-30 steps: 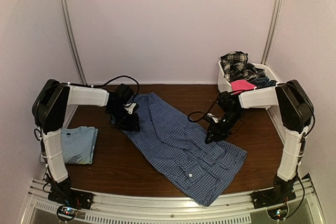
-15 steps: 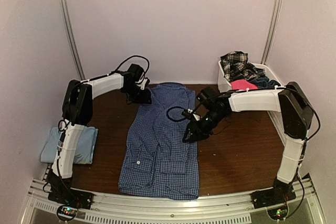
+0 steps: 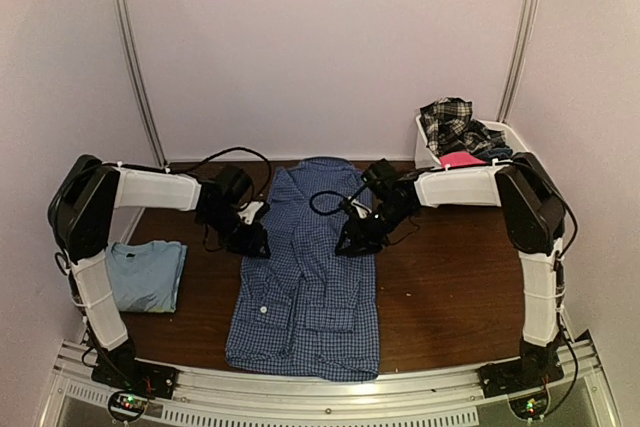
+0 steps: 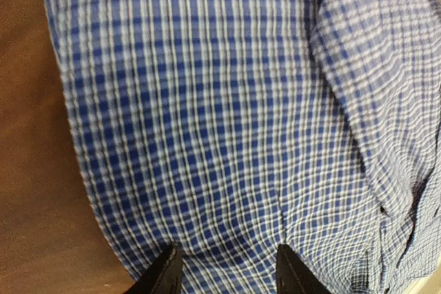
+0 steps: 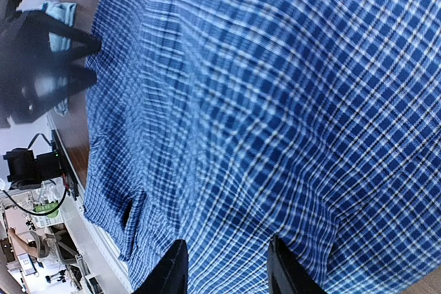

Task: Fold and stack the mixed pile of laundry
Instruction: Rotate the rectangle-folded shirt at the center of the board, then move the rectangle-folded shirt to the center of the board, then pick up the rectangle-folded shirt from the center of the board.

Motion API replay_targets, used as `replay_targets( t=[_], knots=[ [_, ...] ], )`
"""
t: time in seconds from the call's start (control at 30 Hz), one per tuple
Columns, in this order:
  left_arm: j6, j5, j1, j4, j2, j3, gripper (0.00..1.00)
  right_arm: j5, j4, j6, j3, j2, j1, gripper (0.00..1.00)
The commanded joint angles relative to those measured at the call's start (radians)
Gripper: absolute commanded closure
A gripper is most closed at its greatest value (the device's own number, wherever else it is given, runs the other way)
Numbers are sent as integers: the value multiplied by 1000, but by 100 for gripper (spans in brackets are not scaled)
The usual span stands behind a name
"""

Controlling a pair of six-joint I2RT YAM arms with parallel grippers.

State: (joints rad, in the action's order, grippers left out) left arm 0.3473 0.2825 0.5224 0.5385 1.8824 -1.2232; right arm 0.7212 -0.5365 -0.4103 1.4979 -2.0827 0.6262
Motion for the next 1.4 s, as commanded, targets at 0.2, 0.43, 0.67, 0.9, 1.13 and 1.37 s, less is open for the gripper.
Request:
replay_targets(
  t=[0.2, 0.43, 0.67, 0.9, 1.13, 1.37],
  knots=[
    [72, -47, 9, -83, 157, -76, 55, -131, -59, 12, 55, -148, -89, 67],
    [-2, -70, -36, -1, 263, -353, 51, -84, -81, 53, 222, -143, -160, 63],
    [-99, -169, -35, 14, -48, -291, 29, -184, -58, 132, 236, 134, -163, 45],
    [29, -302, -54, -140, -329, -31, 2, -334, 263, 37, -84, 459, -190, 0],
    [18, 52, -71, 24, -340, 104, 2, -10, 157, -74, -224, 459, -203, 11],
    [119, 188, -69, 22, -502, 423, 20, -40, 225, -266, -529, 536, -9, 19]
  ],
)
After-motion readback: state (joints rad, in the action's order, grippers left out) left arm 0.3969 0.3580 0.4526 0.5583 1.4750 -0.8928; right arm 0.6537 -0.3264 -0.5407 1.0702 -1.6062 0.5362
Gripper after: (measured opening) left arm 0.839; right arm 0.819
